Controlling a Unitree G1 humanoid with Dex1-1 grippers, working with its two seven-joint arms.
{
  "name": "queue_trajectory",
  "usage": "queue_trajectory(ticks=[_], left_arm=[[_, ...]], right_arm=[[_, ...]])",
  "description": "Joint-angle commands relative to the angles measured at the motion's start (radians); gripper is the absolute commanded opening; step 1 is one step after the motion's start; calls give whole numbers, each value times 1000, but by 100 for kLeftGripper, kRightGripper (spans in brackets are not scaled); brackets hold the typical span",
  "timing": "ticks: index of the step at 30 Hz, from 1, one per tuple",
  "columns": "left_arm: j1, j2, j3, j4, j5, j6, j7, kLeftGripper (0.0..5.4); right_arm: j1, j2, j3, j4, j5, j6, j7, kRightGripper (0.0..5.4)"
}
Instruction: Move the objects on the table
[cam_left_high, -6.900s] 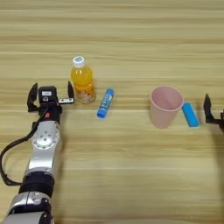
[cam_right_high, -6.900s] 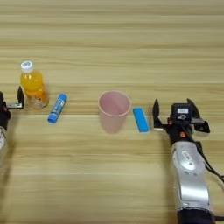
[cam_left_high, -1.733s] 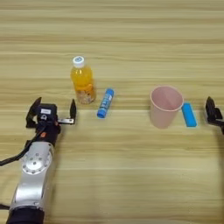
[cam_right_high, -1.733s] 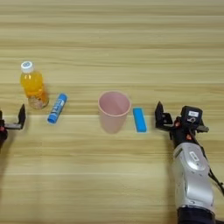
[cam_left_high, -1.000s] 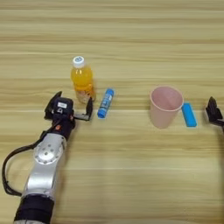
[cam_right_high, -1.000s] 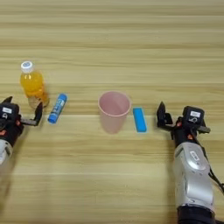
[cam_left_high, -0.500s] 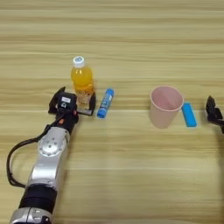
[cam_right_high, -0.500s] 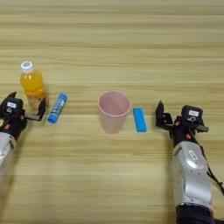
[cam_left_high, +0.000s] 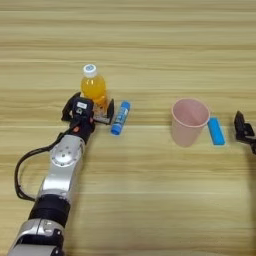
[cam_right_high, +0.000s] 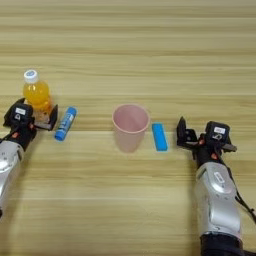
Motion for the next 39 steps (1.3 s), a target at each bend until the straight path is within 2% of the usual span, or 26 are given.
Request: queue_trajectory(ticks=[1, 6, 10, 19, 27, 33, 37, 39], left_arm=[[-45, 3, 6, 62, 8, -20, 7, 540], [-93, -2, 24, 131, -3, -40, 21, 540], [-109, -4, 38, 170, -12, -52, 27, 540], [-117, -5, 53, 198, -26, -93, 21, 451], [-114, -8, 58, 182, -32, -103, 11, 373], [-98, -10, 61, 120, -53, -102, -15, 340], [-64, -18, 52, -2, -82, -89, -52, 340], [-38, -26, 50, -95, -106, -61, -66, 340]], right_arm=[[-10, 7, 5, 2, -2, 1, -1, 536], [-9, 6, 7, 2, -2, 3, 1, 536], [-8, 6, 7, 0, -2, 3, 0, 536], [-5, 3, 8, -1, -2, 5, 1, 540], [-6, 2, 8, 5, -3, 2, 2, 540], [-4, 1, 9, 3, -5, 3, 2, 540], [-4, 1, 10, 4, -6, 2, 1, 540], [-4, 1, 11, 5, -7, 2, 0, 540]])
